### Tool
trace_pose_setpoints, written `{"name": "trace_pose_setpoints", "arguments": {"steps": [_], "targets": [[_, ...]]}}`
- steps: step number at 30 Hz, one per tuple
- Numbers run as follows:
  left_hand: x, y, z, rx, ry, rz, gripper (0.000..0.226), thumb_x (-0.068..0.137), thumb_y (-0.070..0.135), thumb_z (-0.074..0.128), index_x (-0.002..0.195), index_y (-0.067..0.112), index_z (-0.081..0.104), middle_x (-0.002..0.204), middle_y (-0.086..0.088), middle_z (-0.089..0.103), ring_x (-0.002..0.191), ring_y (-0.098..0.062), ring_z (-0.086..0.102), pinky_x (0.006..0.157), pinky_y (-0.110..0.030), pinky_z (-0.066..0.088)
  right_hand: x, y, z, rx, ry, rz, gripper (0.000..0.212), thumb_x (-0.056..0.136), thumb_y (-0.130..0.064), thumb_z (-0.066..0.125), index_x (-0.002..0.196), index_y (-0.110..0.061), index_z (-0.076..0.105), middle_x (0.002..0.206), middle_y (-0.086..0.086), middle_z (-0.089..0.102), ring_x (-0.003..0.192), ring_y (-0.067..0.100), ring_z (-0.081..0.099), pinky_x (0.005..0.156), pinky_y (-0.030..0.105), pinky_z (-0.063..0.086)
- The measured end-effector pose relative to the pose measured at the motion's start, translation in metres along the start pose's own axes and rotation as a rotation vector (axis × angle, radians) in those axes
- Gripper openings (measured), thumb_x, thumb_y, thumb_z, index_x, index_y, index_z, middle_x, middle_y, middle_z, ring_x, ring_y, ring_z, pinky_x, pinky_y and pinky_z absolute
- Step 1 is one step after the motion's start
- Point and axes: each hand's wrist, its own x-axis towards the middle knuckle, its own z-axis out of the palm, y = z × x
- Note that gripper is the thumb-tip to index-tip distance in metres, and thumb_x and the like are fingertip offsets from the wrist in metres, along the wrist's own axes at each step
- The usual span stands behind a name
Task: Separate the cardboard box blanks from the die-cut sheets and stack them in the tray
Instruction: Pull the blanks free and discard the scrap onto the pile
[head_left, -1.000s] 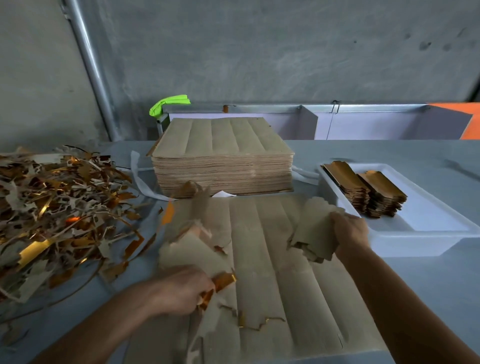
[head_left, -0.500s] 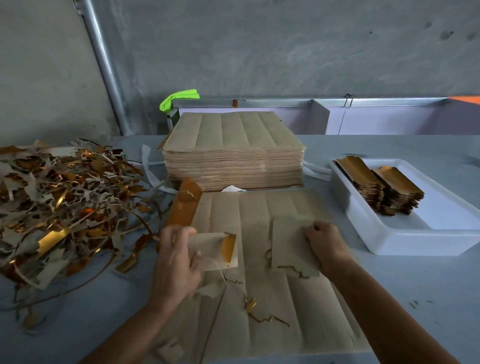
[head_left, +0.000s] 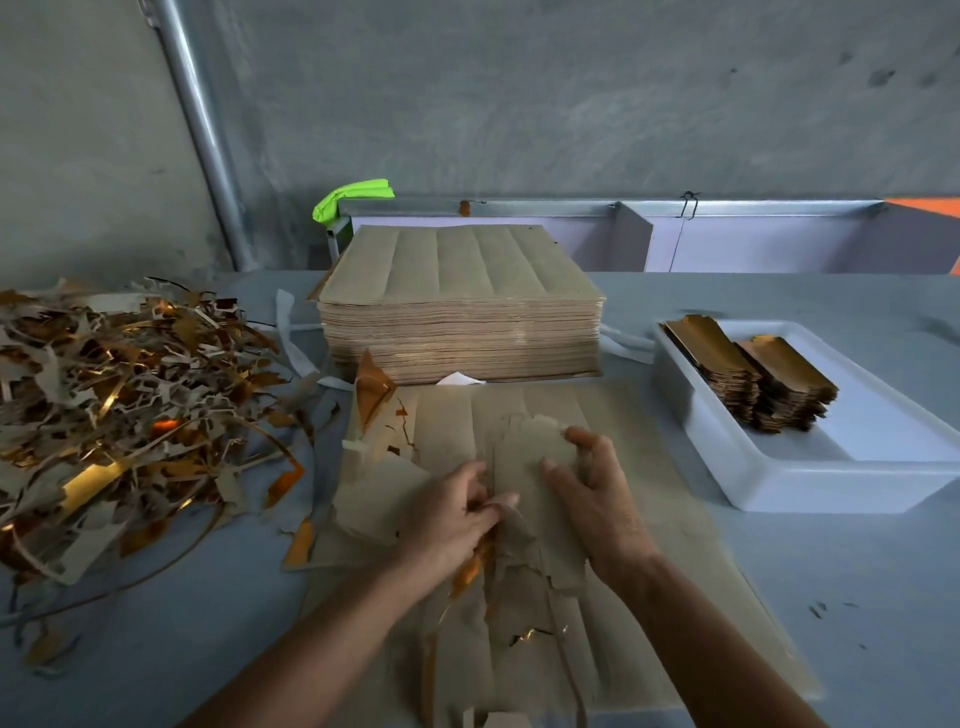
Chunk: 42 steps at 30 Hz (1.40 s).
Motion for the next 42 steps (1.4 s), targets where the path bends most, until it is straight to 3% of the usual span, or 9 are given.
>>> {"name": "trace_pose_setpoints", "arguments": {"steps": [2, 10, 16, 20, 26, 30, 34, 38, 42], "targets": [[0.003, 0.001, 0.003, 0.02, 0.015, 0.027, 0.057, 0.089, 0.031, 0.059, 0.141, 0.017, 0.038, 0.122, 0.002, 0.058, 0.108, -0.009, 0.054, 0.092, -0.022, 0.047, 0.001, 0.004, 0.001, 0.141, 0.031, 0.092, 0.066, 0.08, -0.007, 0.072, 0.136, -0.014, 0.037, 0.121, 0.006, 0.055, 0.103, 0.021, 0.061, 0.086, 0.046, 0.055], [-0.002, -0.017, 0.016, 0.139, 0.117, 0.209, 0.015, 0.098, 0.015, 0.047, 0.095, 0.015, 0.062, 0.083, 0.005, 0.059, 0.08, -0.014, 0.058, 0.066, -0.014, 0.043, 0.016, -0.018, -0.027, 0.367, 0.273, 0.189, 0.037, 0.068, 0.007, 0.075, 0.087, -0.02, 0.057, 0.085, 0.005, 0.064, 0.075, 0.02, 0.062, 0.06, 0.041, 0.055], [-0.006, -0.021, 0.033, 0.473, -0.083, 0.457, 0.018, 0.089, 0.004, 0.053, 0.098, 0.007, 0.067, 0.097, -0.009, 0.066, 0.091, -0.018, 0.057, 0.08, -0.022, 0.04, 0.032, -0.061, -0.028, 0.092, -0.033, -0.08, 0.04, 0.062, 0.004, 0.081, 0.09, -0.021, 0.066, 0.078, -0.005, 0.071, 0.066, 0.01, 0.069, 0.049, 0.028, 0.055], [-0.017, -0.022, 0.045, 0.627, -0.196, 0.574, 0.013, 0.091, 0.006, 0.053, 0.099, 0.01, 0.061, 0.097, -0.009, 0.066, 0.093, -0.019, 0.06, 0.085, -0.033, 0.048, 0.041, -0.07, -0.01, -0.065, -0.355, 0.102, 0.048, 0.059, 0.005, 0.081, 0.102, -0.013, 0.067, 0.091, 0.006, 0.073, 0.08, 0.021, 0.071, 0.058, 0.034, 0.058], [-0.023, -0.014, 0.04, 0.718, -0.188, 0.655, 0.017, 0.092, 0.003, 0.05, 0.101, 0.003, 0.065, 0.105, -0.013, 0.067, 0.101, -0.024, 0.058, 0.095, -0.029, 0.042, 0.053, -0.05, -0.026, 0.0, -0.316, 0.308, 0.049, 0.064, 0.007, 0.076, 0.109, -0.007, 0.064, 0.096, 0.015, 0.071, 0.079, 0.027, 0.069, 0.058, 0.035, 0.057], [-0.029, -0.012, 0.033, 0.781, -0.146, 0.861, 0.007, 0.069, 0.009, 0.068, 0.069, 0.015, 0.071, 0.073, 0.002, 0.07, 0.071, -0.013, 0.064, 0.068, -0.017, 0.051, 0.053, -0.034, -0.033, -0.022, -0.547, 0.443, 0.048, 0.063, 0.003, 0.072, 0.109, -0.007, 0.065, 0.104, 0.017, 0.07, 0.093, 0.033, 0.067, 0.079, 0.046, 0.056], [-0.03, -0.023, 0.035, 0.893, -0.261, 0.804, 0.008, 0.078, 0.0, 0.066, 0.081, 0.006, 0.068, 0.085, -0.012, 0.071, 0.08, -0.027, 0.068, 0.071, -0.03, 0.057, 0.055, -0.029, -0.018, -0.06, -0.711, 0.424, 0.044, 0.072, 0.007, 0.066, 0.113, -0.009, 0.063, 0.104, 0.014, 0.07, 0.094, 0.03, 0.068, 0.079, 0.042, 0.057], [-0.032, -0.023, 0.027, 0.91, -0.228, 0.869, 0.014, 0.081, 0.008, 0.066, 0.093, 0.012, 0.072, 0.102, -0.005, 0.071, 0.098, -0.022, 0.065, 0.089, -0.03, 0.053, 0.058, -0.028, -0.015, -0.053, -0.707, 0.421, 0.043, 0.07, 0.006, 0.068, 0.111, -0.006, 0.064, 0.104, 0.016, 0.07, 0.094, 0.031, 0.068, 0.078, 0.041, 0.057], [-0.036, -0.02, 0.008, 0.715, -0.053, 0.947, 0.02, 0.079, 0.01, 0.052, 0.077, 0.016, 0.071, 0.073, 0.004, 0.062, 0.071, -0.011, 0.055, 0.062, -0.019, 0.046, 0.065, -0.023, -0.044, 0.104, -0.453, 0.421, 0.035, 0.062, -0.001, 0.07, 0.097, -0.006, 0.066, 0.084, 0.013, 0.074, 0.071, 0.026, 0.071, 0.058, 0.035, 0.057]]}}
